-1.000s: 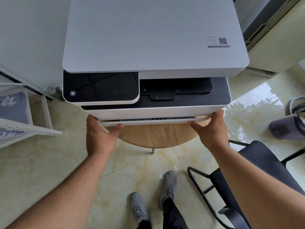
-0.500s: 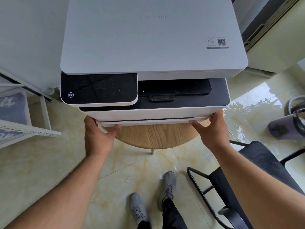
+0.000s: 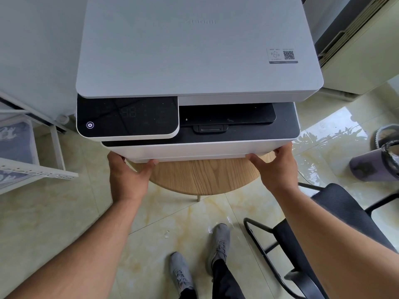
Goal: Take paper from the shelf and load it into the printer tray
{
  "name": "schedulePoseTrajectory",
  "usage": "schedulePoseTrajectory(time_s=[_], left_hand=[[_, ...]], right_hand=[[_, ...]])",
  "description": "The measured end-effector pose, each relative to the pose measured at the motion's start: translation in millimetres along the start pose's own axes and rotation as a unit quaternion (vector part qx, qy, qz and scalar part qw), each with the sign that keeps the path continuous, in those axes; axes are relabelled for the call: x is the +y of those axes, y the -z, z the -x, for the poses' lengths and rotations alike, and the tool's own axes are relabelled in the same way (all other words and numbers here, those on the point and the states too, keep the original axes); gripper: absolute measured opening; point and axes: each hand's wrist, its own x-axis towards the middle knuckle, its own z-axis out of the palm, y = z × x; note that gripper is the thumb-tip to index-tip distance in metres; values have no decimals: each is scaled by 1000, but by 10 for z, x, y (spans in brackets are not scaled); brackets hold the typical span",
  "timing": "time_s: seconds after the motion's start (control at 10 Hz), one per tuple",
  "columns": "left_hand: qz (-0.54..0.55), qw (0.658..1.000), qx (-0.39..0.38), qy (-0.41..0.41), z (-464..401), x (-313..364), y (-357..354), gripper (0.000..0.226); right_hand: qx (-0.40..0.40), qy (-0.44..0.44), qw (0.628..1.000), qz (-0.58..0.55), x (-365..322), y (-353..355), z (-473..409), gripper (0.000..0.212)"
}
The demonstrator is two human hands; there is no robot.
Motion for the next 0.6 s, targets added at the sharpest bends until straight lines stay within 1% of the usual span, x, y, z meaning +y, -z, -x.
schedulePoseTrajectory(time_s=[0.3, 0.4, 0.5, 0.6], left_hand=[[-12, 1000, 2, 9, -6, 12, -2, 79], [-20, 1000, -17, 10, -16, -29, 58, 70], [-5, 1000, -31, 2, -19, -22, 202, 55], [-7, 1000, -21, 1, 48, 86, 388, 43]], right_hand=[[-1, -7, 1000, -2, -34, -1, 8, 69], [-17, -10, 1000, 9, -74, 35, 47, 69], [-33, -4, 999, 39, -114, 142, 124, 68], [-30, -16, 995, 90, -158, 329, 251, 62]])
